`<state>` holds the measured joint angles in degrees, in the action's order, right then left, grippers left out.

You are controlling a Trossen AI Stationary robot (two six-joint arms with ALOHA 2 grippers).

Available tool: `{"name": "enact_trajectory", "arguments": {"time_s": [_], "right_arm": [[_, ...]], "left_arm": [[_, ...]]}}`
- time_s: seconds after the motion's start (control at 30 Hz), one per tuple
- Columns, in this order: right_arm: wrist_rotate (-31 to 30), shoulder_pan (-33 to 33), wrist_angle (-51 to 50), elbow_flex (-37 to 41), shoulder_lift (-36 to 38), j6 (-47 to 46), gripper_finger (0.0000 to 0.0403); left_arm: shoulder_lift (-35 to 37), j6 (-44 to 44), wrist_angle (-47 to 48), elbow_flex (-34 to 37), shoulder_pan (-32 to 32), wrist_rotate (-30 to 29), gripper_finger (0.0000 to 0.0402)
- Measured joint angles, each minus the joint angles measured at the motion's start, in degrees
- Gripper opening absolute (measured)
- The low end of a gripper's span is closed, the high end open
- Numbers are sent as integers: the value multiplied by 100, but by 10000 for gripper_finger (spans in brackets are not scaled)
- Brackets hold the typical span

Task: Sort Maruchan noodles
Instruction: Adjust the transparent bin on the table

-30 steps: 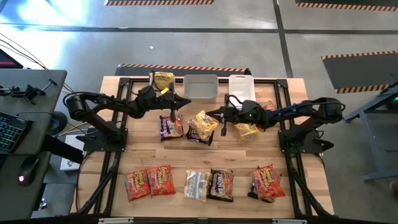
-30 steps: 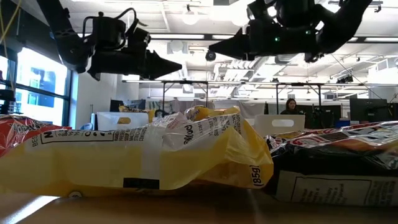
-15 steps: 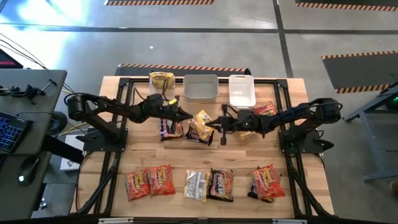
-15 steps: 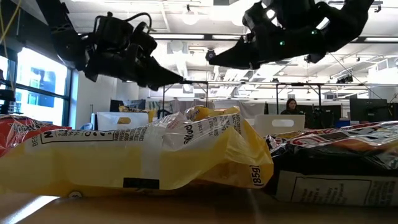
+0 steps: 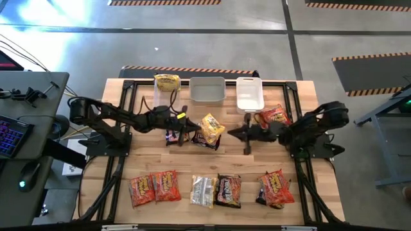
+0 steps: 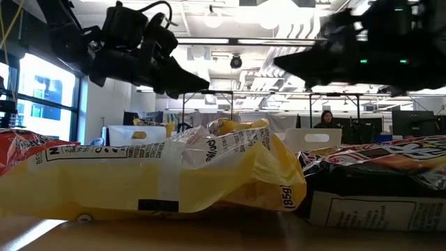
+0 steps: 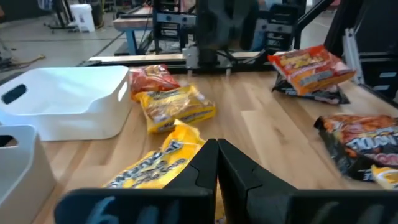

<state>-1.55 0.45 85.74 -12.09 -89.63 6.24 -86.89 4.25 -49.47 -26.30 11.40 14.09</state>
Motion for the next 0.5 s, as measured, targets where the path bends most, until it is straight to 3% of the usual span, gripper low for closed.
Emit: {"name": "enact_trajectory", "arguments": {"time_s": [0.23,0.5], "right_arm": [[-242,-4,-381,422,679,-120,0],[-513,42,-3035,-124,1569,-131,0]], "left_arm": [[0,-253,-66,0,-22,-194,1],[0,-404,-420,13,-20,-285,1]]}}
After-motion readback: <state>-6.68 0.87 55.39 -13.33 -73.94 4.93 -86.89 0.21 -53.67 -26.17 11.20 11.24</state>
